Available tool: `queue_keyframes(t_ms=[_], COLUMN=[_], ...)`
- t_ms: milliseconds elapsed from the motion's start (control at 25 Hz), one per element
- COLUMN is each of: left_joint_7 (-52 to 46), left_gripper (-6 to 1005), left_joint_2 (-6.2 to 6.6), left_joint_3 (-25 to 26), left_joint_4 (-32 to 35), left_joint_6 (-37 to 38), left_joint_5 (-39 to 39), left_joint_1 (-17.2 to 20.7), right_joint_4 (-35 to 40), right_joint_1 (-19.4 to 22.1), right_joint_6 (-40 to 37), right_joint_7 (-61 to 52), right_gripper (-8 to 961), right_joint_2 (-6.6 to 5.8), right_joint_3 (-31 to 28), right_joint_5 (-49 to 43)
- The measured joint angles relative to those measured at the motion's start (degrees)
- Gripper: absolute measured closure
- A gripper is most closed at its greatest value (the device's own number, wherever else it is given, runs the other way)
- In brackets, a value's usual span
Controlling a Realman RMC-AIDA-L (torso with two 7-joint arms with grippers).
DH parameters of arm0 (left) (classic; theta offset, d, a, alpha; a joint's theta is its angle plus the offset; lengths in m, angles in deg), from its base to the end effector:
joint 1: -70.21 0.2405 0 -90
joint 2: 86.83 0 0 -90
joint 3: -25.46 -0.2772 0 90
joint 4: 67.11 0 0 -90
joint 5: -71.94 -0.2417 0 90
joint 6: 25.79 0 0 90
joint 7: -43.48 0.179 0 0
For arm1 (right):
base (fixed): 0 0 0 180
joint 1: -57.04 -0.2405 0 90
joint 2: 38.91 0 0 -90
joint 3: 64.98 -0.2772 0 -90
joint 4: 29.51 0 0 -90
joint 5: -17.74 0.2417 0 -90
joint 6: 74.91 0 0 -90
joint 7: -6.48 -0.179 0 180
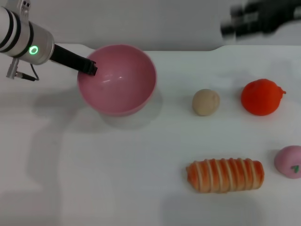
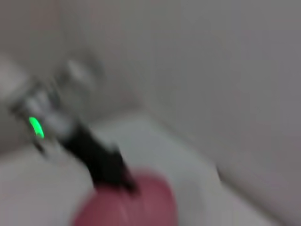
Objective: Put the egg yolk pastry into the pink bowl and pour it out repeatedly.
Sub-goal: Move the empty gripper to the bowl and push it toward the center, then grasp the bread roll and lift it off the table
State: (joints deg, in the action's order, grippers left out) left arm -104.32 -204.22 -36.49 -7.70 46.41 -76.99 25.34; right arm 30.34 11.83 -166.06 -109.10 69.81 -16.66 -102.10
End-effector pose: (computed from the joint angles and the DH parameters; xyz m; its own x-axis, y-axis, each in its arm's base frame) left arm -0.2090 0.4917 -0.0076 0.6551 0.7405 0.1501 0.6905 -0.5063 -0.5166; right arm 0.1555 0.4740 0.0801 0.8868 -0.3474 -0.3048 -0.4282 -0.8658 -0.2588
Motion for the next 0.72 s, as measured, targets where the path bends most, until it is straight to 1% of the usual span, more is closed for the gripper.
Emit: queue_keyframes(t_ms=[40,80,200,320,360,440,520,600,640,680,720], left_joint_7=[0.0,0.0,0.0,0.0,0.0,0.0,0.0,0.0,0.2,0.2,0.4], left_gripper=[962,962,961,961,961,961,961,960,960,960,960], left_joint_2=[0.02,0.02,0.05,0.06,0.06,0.06,0.06,0.06,-0.12,-0.12,-0.16], left_joint_3=[0.3,0.3,2.2,3.0,3.0,3.1,3.1,3.1,2.7,2.7,2.6], left_joint_4=[0.0,0.0,0.1,0.2,0.2,0.3,0.3,0.3,1.5,1.5,1.7], left_joint_6=[0.1,0.1,1.1,1.8,2.2,2.6,2.6,2.6,4.0,4.0,4.3], left_joint_5=[0.0,0.0,0.0,0.2,0.5,0.9,0.9,0.9,3.4,3.4,5.1], left_joint_1=[-0.1,-0.1,-0.7,-1.1,-1.3,-1.4,-1.4,-1.4,-1.8,-1.8,-1.9], right_joint_4=[-1.0,-2.0,-4.6,-7.8,-8.4,-9.5,-10.2,-11.2,-11.9,-12.6,-13.5], right_joint_1=[-1.5,-2.5,-3.8,-4.0,-4.0,-3.6,-3.1,-2.7,-2.6,-2.5,-2.5], right_joint_6=[-0.1,1.0,6.7,11.7,12.7,15.1,17.0,19.2,20.4,21.6,22.6], right_joint_7=[-1.4,-3.0,-6.0,-7.7,-8.1,-8.6,-8.6,-8.6,-8.6,-8.7,-8.8], right_gripper=[317,317,316,316,316,316,316,317,317,317,317], right_joint_2=[0.04,0.41,2.51,5.02,5.62,7.36,8.65,9.27,9.45,9.52,9.6], right_joint_3=[0.4,0.8,2.3,3.1,3.3,4.8,6.8,9.1,10.4,11.4,12.2], right_joint_5=[-4.3,-8.9,-18.6,-23.1,-23.8,-25.4,-26.1,-26.3,-26.3,-26.3,-26.2])
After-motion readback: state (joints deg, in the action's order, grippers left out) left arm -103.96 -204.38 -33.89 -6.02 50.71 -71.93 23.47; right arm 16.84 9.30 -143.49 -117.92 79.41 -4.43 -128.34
